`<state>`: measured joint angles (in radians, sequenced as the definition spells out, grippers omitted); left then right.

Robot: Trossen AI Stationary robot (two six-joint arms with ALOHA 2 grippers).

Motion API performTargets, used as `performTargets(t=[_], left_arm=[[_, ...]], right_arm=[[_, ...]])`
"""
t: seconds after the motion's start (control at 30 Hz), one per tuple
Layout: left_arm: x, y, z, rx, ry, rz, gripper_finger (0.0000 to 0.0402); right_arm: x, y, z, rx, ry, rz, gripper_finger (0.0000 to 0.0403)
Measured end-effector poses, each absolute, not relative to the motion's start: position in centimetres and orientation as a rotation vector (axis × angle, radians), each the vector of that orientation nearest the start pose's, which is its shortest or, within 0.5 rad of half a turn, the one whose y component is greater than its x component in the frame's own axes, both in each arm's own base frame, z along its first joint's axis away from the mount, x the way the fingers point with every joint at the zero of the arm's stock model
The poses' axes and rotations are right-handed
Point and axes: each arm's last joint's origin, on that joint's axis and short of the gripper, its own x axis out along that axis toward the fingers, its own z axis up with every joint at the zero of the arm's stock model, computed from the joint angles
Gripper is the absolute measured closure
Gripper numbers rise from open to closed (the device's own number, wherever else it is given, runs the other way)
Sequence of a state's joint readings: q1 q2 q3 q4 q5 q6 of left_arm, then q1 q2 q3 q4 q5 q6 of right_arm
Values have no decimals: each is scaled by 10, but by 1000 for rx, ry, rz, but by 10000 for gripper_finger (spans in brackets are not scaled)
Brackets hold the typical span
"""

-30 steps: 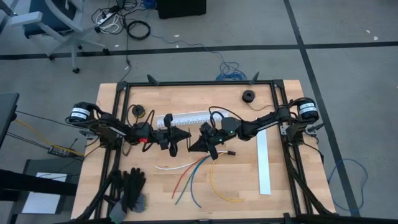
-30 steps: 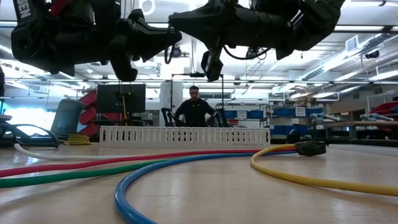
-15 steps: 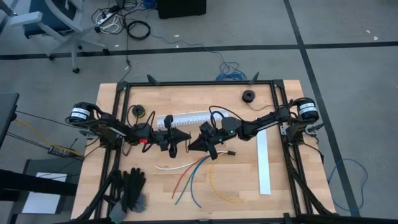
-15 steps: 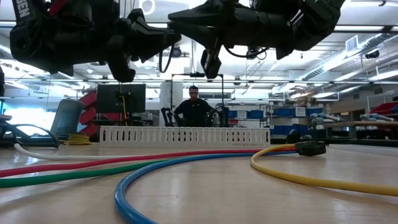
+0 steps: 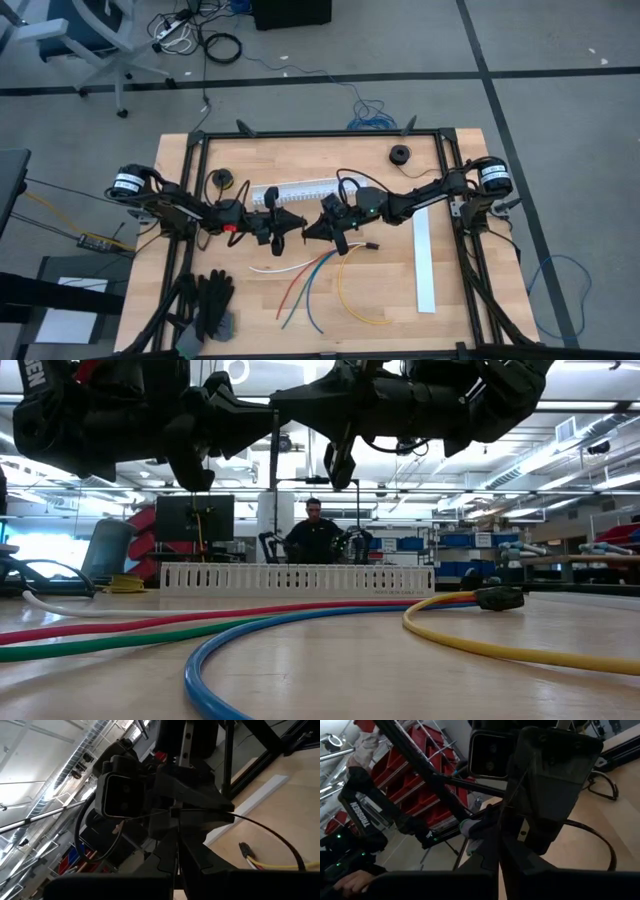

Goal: Ziptie cables
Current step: Insert zip tie on the cable wire

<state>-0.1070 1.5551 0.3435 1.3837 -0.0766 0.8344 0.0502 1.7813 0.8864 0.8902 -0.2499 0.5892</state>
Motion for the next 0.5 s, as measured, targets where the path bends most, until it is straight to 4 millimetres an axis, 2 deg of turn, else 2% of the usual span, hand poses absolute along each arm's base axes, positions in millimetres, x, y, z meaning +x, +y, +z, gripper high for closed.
performTargets(t=[0.3, 0.5], left_arm=[[252, -31, 173, 819, -168, -5, 402], [252, -33, 173, 829, -160, 0, 402]], right_arm=[[370, 19, 213, 621, 43, 305, 402], [371, 17, 210, 646, 73, 293, 403]])
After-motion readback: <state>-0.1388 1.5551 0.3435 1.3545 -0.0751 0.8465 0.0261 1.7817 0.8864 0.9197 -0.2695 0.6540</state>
